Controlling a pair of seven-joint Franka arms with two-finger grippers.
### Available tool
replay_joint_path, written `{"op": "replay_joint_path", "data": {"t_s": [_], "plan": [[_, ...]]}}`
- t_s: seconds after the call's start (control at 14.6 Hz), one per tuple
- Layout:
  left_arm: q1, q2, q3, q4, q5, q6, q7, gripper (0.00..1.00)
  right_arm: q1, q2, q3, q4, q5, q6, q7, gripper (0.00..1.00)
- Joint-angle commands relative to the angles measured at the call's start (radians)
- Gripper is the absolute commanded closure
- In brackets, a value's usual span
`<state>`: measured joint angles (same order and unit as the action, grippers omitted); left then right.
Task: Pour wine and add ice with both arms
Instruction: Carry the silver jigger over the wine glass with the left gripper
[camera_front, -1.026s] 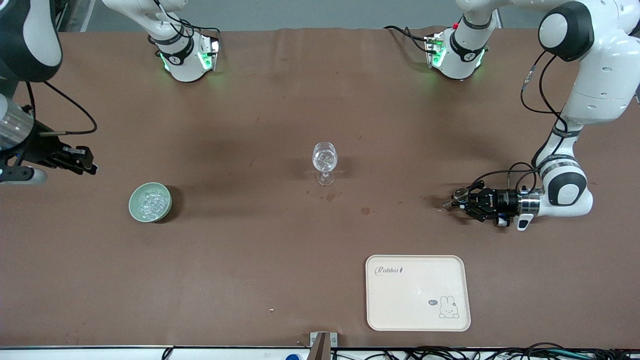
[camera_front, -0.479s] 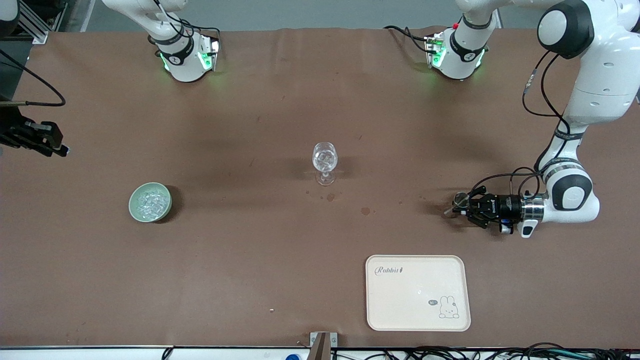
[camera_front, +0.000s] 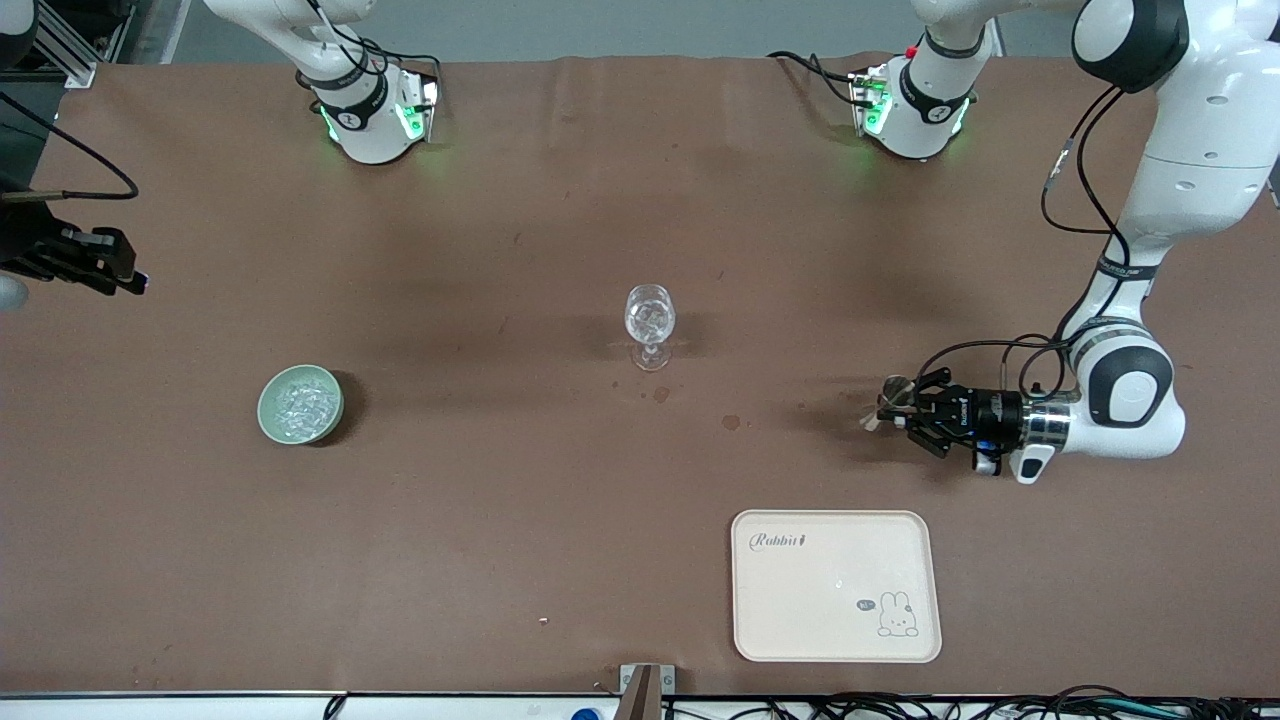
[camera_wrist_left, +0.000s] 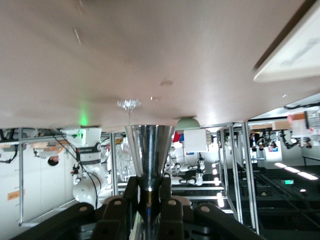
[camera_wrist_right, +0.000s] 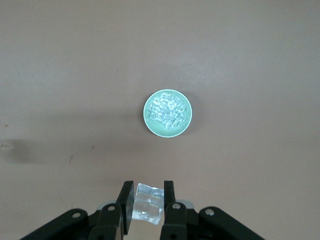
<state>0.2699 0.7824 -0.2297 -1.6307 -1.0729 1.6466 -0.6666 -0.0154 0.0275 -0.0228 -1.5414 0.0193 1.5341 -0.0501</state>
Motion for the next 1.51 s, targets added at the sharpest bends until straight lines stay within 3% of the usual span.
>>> {"op": "replay_joint_path", "data": {"t_s": [0.0,0.89,1.09,1.44], "plan": [[-0.047,-0.058,-0.011,-0.015,-0.009,0.025,-0.062,0.99,0.003,-0.018,0.003,-0.006,-0.01,-0.012,-0.011,0.94],[-0.17,-0.146,-0.071,-0.06,-0.015,0.1,-0.143,0.99,-0.001,-0.015,0.003,-0.006,-0.009,-0.011,-0.01,0.93],[-0.242,-0.224,-0.071,-0.141,-0.016,0.205,-0.151,0.99,0.0,-0.014,0.003,-0.006,-0.009,-0.011,-0.01,0.93],[-0.29,-0.287,-0.077,-0.204,-0.016,0.242,-0.179,0.99,0.002,-0.014,0.003,-0.005,-0.009,-0.002,-0.01,0.93]]}}
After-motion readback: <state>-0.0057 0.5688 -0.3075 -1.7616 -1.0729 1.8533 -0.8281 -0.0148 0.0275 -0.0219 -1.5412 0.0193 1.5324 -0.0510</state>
